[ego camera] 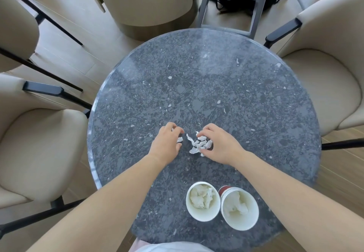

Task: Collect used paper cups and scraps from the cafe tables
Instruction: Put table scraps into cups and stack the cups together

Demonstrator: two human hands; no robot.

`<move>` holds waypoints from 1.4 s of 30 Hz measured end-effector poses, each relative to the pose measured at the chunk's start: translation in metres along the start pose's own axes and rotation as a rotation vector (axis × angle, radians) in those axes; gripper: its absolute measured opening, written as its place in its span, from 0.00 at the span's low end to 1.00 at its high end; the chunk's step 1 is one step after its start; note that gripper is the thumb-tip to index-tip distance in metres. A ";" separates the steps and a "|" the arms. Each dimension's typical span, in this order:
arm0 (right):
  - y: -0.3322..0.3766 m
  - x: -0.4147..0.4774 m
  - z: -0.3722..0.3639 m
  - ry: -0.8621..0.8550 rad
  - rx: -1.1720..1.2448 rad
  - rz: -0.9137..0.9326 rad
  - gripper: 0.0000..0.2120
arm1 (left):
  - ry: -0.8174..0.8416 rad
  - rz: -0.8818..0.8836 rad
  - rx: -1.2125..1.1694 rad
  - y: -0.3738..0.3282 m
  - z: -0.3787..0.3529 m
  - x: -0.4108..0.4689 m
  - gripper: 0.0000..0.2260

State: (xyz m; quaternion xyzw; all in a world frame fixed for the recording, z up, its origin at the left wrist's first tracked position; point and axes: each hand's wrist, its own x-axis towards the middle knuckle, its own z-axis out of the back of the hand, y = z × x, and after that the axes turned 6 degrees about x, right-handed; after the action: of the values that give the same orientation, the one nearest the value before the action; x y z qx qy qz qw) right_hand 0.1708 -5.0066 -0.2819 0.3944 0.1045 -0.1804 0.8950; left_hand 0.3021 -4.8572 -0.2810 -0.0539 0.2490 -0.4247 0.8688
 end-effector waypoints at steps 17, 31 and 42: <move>-0.016 -0.008 -0.004 -0.021 -0.004 -0.021 0.07 | 0.086 -0.112 -0.013 -0.029 -0.007 0.006 0.11; -0.018 -0.050 0.014 -0.245 0.233 -0.028 0.05 | -0.025 -0.048 -0.191 -0.048 0.020 -0.023 0.08; 0.036 -0.123 0.035 -0.404 0.347 0.010 0.07 | -0.243 -0.194 -0.441 -0.101 0.047 -0.089 0.04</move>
State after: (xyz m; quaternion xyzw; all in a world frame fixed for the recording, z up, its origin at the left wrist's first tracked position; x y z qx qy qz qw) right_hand 0.0746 -4.9807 -0.1933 0.4983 -0.1107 -0.2665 0.8176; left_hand 0.2070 -4.8583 -0.1742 -0.3160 0.2233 -0.4319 0.8147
